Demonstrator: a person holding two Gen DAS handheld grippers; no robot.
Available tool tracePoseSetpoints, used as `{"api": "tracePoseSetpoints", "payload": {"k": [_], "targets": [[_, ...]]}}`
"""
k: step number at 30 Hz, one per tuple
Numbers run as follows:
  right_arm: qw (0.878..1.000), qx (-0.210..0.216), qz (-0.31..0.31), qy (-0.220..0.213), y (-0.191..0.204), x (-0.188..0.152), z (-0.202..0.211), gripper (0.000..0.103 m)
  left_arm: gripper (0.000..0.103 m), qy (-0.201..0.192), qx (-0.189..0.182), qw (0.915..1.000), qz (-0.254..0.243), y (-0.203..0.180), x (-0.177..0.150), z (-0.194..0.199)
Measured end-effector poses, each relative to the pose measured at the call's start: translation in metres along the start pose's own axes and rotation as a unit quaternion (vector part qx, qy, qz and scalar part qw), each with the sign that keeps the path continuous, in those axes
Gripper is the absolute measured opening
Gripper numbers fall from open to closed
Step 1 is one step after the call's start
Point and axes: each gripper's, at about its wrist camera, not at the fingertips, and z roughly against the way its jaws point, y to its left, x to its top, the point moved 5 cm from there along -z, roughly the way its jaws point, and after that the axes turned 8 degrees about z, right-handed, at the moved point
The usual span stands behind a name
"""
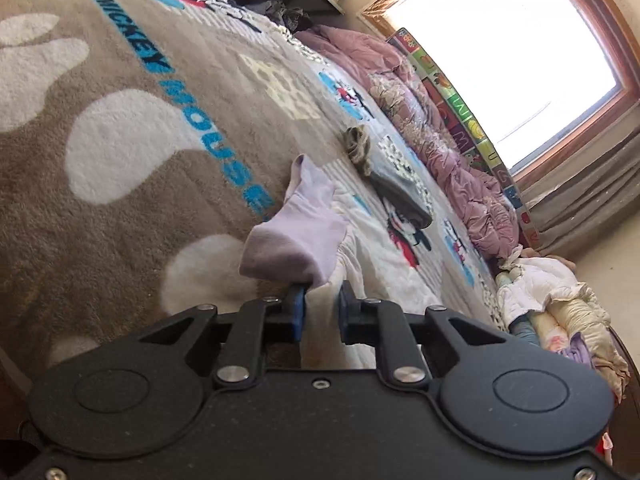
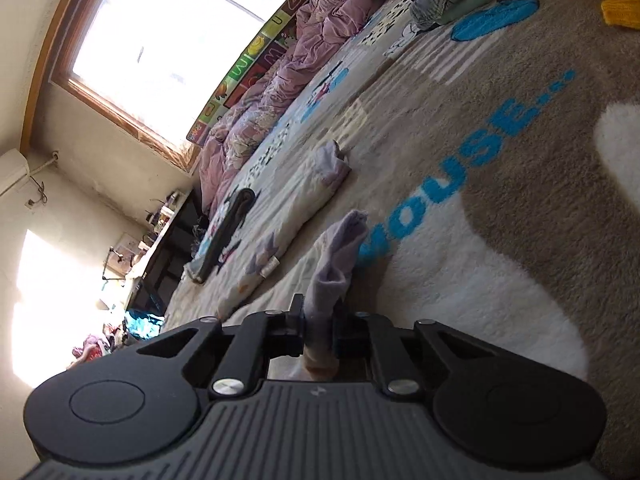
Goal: Fold clothes
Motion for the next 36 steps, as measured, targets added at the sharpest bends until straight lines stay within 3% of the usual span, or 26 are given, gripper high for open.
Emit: {"api": "tracePoseSetpoints", "payload": {"k": [2,5,8,10,12,13,15,18,21,22,24,26,29,32,34,36], "targets": [[1.000,0.008,-0.002,-0.006,0.007,0.005,0.002,0.013,0.014,-0.001,0.004,0.9999,-0.013,-0.004,-0.003,0.008],[1.000,-0.019,0.014,0.020,-0.003,0.003,-0.003,0.013,0.017,0.074,0.078,0.9942,-0.004,0.026,-0.021,-0.020],[0.997,-0.052,0.009,0.050,-0.025,-0.014,-0.003,0.018,0.030,0.042,0.074,0.9962,-0.019,0.023,-0.010,-0.004],[0.998,-0.048,0.016,0.031,-0.026,-0.019,0.007,0.024,0.039,-0.018,0.092,0.9912,-0.093,0.005,-0.003,0.012],[0.998,-0.052,0.039,0.018,-0.022,-0.016,0.010,0.032,0.039,-0.031,0.068,0.9878,-0.137,-0.011,-0.006,0.010],[0.997,-0.053,0.052,0.012,-0.019,-0.014,0.011,0.040,0.039,-0.037,0.055,0.9853,-0.158,-0.019,-0.007,0.008],[0.996,-0.054,0.073,0.001,-0.016,-0.011,0.010,0.046,0.039,-0.046,0.035,0.9778,-0.201,-0.035,-0.012,0.000],[0.995,-0.055,0.084,0.008,-0.020,-0.013,0.002,0.046,0.038,-0.055,0.014,0.9614,-0.269,-0.058,-0.022,-0.022],[0.993,-0.057,0.101,0.006,-0.021,-0.014,0.000,0.045,0.038,-0.048,0.002,0.9572,-0.285,-0.069,-0.022,-0.051],[0.993,-0.057,0.106,0.005,-0.020,-0.013,0.000,0.045,0.039,-0.037,0.008,0.9576,-0.286,-0.068,-0.023,-0.064],[0.993,-0.054,0.107,0.005,-0.021,-0.013,-0.001,0.045,0.038,0.048,0.086,0.9457,-0.310,-0.052,-0.035,-0.105],[0.993,-0.052,0.105,0.003,-0.022,-0.013,-0.001,0.045,0.040,0.052,0.098,0.9316,-0.346,-0.047,-0.045,-0.116],[0.993,-0.049,0.107,0.002,-0.022,-0.013,-0.002,0.046,0.039,0.051,0.111,0.9230,-0.365,-0.055,-0.046,-0.111],[0.993,-0.047,0.109,0.000,-0.022,-0.013,-0.003,0.048,0.041,0.038,0.094,0.9388,-0.329,-0.049,-0.036,-0.090],[0.994,-0.043,0.104,-0.001,-0.023,-0.012,-0.003,0.050,0.050,0.005,0.086,0.9518,-0.294,-0.045,-0.022,-0.064],[0.995,-0.037,0.095,-0.003,-0.024,-0.012,-0.003,0.052,0.053,-0.015,0.090,0.9615,-0.259,-0.030,-0.009,-0.041]]}}
